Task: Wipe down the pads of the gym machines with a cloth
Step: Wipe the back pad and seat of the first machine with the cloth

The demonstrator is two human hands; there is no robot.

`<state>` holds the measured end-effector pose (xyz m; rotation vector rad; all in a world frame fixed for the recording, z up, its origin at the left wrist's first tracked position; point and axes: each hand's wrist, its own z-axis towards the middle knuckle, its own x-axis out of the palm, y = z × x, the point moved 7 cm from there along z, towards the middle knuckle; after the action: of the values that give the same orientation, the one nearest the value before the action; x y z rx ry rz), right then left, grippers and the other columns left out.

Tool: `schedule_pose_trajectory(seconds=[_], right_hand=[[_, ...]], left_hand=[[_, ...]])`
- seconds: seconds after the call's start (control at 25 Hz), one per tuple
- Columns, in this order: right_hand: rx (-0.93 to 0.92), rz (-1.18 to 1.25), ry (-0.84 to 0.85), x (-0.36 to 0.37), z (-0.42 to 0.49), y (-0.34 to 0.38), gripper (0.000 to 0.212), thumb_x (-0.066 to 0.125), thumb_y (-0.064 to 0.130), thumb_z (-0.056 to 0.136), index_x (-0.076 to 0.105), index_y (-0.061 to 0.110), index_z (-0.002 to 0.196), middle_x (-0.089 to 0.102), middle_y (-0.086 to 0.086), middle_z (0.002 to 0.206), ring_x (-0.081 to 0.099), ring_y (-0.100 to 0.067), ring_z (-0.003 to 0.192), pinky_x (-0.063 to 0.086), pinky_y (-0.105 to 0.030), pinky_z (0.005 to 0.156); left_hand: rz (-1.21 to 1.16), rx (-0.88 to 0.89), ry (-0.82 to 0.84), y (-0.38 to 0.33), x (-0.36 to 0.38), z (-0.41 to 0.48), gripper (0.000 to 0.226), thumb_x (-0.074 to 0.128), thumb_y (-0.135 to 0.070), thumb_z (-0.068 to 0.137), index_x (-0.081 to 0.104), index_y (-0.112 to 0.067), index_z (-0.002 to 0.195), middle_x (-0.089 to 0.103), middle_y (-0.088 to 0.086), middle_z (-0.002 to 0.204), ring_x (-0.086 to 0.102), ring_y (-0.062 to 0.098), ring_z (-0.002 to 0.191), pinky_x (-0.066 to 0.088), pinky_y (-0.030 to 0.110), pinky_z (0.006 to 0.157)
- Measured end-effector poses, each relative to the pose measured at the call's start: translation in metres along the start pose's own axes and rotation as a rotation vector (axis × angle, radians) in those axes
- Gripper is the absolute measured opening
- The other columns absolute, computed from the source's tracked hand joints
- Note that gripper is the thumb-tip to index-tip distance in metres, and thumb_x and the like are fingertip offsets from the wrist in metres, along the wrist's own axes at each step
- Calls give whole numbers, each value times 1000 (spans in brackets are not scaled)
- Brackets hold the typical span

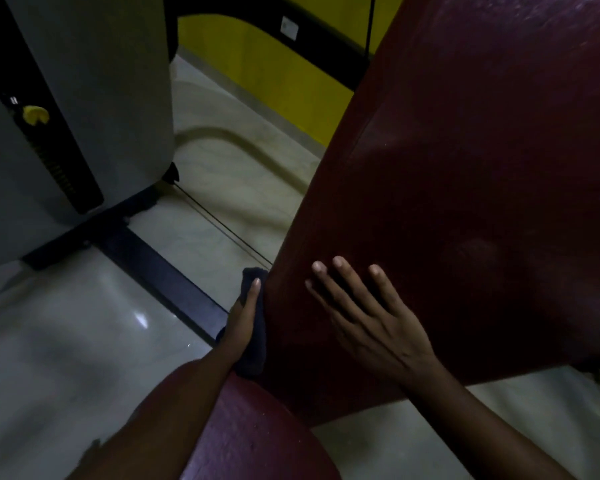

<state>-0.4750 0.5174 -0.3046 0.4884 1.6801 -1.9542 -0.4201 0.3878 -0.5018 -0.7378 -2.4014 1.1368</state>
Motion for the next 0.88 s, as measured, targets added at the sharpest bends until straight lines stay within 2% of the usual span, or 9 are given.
schedule_pose_trajectory(seconds=[0.12,0.2,0.44,0.52,0.6,0.68,0.76,0.84,0.88], right_hand=[[-47,8,34,3,0,7,60,34,34,92,23,15,148,21,-6,155,15,-24,142,-4,-49,117],[-38,18,26,2,0,7,58,32,34,94,24,15,147,21,-7,155,15,-23,142,-3,-50,117],[-51,-78,12,7,-2,13,60,29,40,95,19,14,148,16,-9,156,14,-28,143,2,-52,115],[-44,-73,19,8,-1,12,61,31,40,94,19,15,149,16,-9,156,13,-26,143,1,-52,115],[-10,-21,35,6,-1,10,60,32,36,92,22,17,148,19,-6,155,15,-24,142,0,-50,116],[63,133,68,-3,5,7,59,33,33,88,29,20,146,26,-5,153,18,-24,141,0,-48,116],[181,374,132,-18,13,7,59,35,33,83,35,23,142,33,-5,150,25,-24,140,6,-47,115],[399,729,162,-42,21,5,56,38,31,84,38,27,140,35,-3,150,27,-21,140,17,-44,115],[543,976,164,-55,23,3,52,40,29,88,38,28,140,33,0,151,25,-17,141,21,-40,115]], left_hand=[[-53,99,3,-23,4,-8,91,52,-82,64,55,-15,126,62,8,123,57,24,114,42,42,104],[-70,129,-3,-22,8,-3,96,49,-87,61,54,-18,127,61,6,125,57,23,116,41,45,105],[-110,-3,-15,15,1,16,114,48,-94,44,60,-11,122,66,11,115,61,27,108,44,43,102],[-88,-62,6,17,-2,16,109,48,-89,56,52,-9,131,61,14,125,58,30,113,42,45,104],[-73,-101,14,-1,-4,-2,89,47,-74,76,46,-9,136,57,15,129,55,32,116,42,46,104],[-143,-54,19,-33,-8,-28,67,46,-60,87,51,-9,130,61,13,121,57,29,111,44,42,101],[-171,-9,21,-55,-16,-48,63,49,-64,83,54,-15,123,62,12,115,58,26,104,45,38,96],[-168,-39,59,-49,-25,-53,93,57,-84,57,53,-18,122,60,13,122,58,23,105,44,38,97],[-162,-67,92,-46,-29,-57,106,59,-88,46,53,-17,125,59,12,126,59,25,109,44,41,99]])
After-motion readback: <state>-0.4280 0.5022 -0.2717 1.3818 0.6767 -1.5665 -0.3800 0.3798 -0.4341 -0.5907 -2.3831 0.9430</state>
